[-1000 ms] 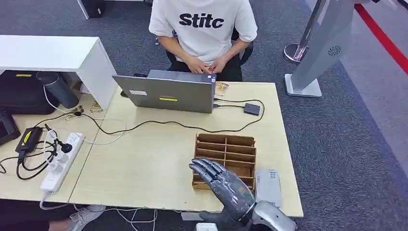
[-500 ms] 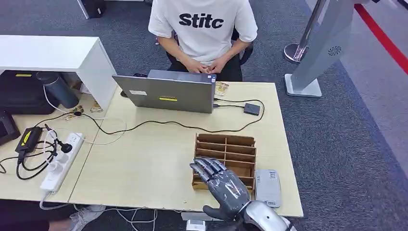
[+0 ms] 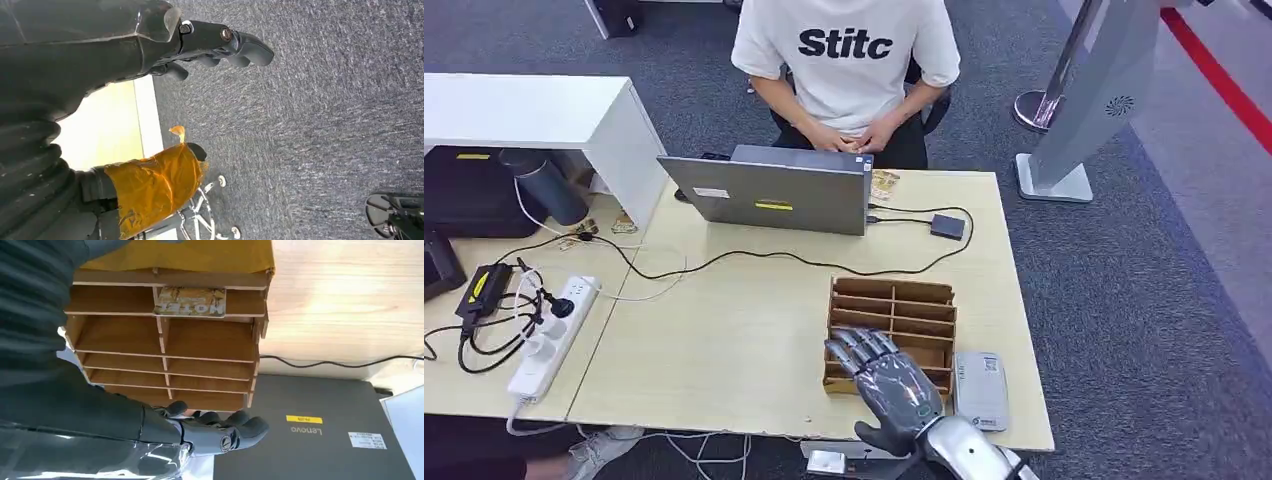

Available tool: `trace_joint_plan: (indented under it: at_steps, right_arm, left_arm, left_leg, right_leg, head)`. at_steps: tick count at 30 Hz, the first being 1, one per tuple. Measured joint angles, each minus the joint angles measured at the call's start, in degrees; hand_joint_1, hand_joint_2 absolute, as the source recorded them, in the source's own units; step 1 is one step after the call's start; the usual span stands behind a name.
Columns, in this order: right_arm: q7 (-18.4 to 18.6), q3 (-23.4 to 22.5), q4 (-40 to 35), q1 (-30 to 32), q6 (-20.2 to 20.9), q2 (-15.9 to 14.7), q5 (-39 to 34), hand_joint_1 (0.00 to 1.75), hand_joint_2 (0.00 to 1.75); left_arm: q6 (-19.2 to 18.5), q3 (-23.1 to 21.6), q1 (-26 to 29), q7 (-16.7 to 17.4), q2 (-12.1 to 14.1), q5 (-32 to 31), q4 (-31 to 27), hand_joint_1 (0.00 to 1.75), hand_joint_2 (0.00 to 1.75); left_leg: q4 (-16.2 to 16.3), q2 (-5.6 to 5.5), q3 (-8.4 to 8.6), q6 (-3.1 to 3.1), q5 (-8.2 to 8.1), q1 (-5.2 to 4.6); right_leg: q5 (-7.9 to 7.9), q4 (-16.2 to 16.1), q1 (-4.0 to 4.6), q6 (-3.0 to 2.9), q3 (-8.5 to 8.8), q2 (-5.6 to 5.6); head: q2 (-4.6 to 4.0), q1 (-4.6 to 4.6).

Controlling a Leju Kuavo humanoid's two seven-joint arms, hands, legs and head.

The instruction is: Pass the card to the sensor for recognition and then transmit it.

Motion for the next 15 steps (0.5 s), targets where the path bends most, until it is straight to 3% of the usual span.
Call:
trace_joint_plan:
  at_steps: [15]
  right_arm:
    - [1.0,0.1,2.6,-0.2,0.4,1.1,1.3,0.00,1.75]
  left_arm:
    - [0.0,0.0,-0.1,0.1,0.0,-0.2,0.0,0.00,1.75]
  left_leg:
    - [0.0,0.00,0.00,0.00,0.00,0.00]
  right_leg:
    - [0.00,0.0,0.00,0.00,0.00,0.00]
  head:
    - [0.00,0.00]
